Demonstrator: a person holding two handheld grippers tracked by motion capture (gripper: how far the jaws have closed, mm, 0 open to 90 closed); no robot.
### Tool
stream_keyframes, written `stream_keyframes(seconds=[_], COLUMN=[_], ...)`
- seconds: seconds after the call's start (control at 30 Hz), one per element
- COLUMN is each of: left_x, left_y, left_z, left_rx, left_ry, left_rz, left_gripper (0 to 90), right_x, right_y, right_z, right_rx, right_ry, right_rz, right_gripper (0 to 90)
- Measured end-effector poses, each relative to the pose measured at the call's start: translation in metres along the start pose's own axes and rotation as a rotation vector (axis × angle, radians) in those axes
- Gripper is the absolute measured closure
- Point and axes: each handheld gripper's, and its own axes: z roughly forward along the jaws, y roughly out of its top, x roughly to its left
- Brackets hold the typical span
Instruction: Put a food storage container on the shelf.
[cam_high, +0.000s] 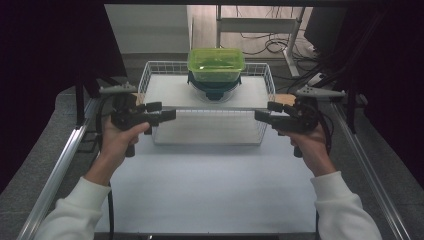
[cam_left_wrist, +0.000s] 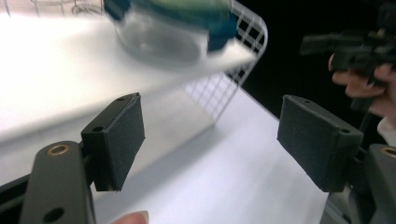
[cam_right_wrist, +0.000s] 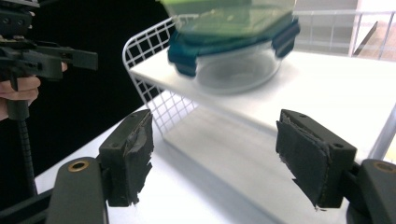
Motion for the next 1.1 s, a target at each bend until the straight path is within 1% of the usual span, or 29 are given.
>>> stream_keyframes(seconds=[0.13, 0.23, 0.3, 0.37, 0.4, 0.47, 0.53, 0.57, 0.63, 0.67, 0.73, 0.93, 1.1], left_x=[-0.006, -0.008, -0.008, -0.006, -0.005, -0.003, -0.002, -0.001, 0.0, 0.001, 0.002, 0.0, 0.005], left_y=[-0.029, -0.05, -0.064, -0.077, -0.083, -0.092, -0.1, -0.103, -0.109, -0.111, -0.114, -0.115, -0.117], left_z=[0.001, 0.004, 0.007, 0.01, 0.012, 0.017, 0.021, 0.022, 0.025, 0.026, 0.028, 0.03, 0.033], left_rx=[0.034, 0.068, 0.087, 0.102, 0.11, 0.134, 0.164, 0.169, 0.182, 0.19, 0.198, 0.201, 0.211], left_ry=[0.018, 0.017, 0.032, 0.038, 0.036, 0.04, 0.052, 0.057, 0.053, 0.057, 0.067, 0.064, 0.059], left_rz=[0.022, 0.037, 0.046, 0.045, 0.035, 0.03, 0.032, 0.033, 0.026, 0.024, 0.024, 0.029, 0.027], left_gripper=[22.7, 22.9, 23.3, 23.5, 23.6, 23.9, 23.9, 23.9, 24.2, 24.3, 24.4, 24.4, 23.9], right_x=[0.007, 0.011, 0.012, 0.012, 0.012, 0.009, 0.005, 0.002, -0.001, -0.002, -0.002, 0.001, -0.001], right_y=[-0.023, -0.044, -0.058, -0.073, -0.08, -0.094, -0.106, -0.114, -0.122, -0.126, -0.129, -0.128, -0.132], right_z=[-0.008, -0.014, -0.017, -0.019, -0.02, -0.021, -0.021, -0.02, -0.018, -0.017, -0.016, -0.016, -0.017], right_rx=[0.001, 0.022, 0.04, 0.064, 0.077, 0.101, 0.114, 0.126, 0.144, 0.16, 0.171, 0.158, 0.149], right_ry=[-0.009, -0.013, -0.016, -0.026, -0.034, -0.048, -0.049, -0.05, -0.049, -0.051, -0.055, -0.053, -0.057], right_rz=[-0.019, -0.029, -0.029, -0.023, -0.025, -0.018, 0.011, 0.03, 0.048, 0.05, 0.051, 0.045, 0.048], right_gripper=[26.9, 26.9, 26.9, 26.9, 26.9, 26.9, 26.9, 26.9, 26.9, 26.9, 26.9, 26.9, 25.3])
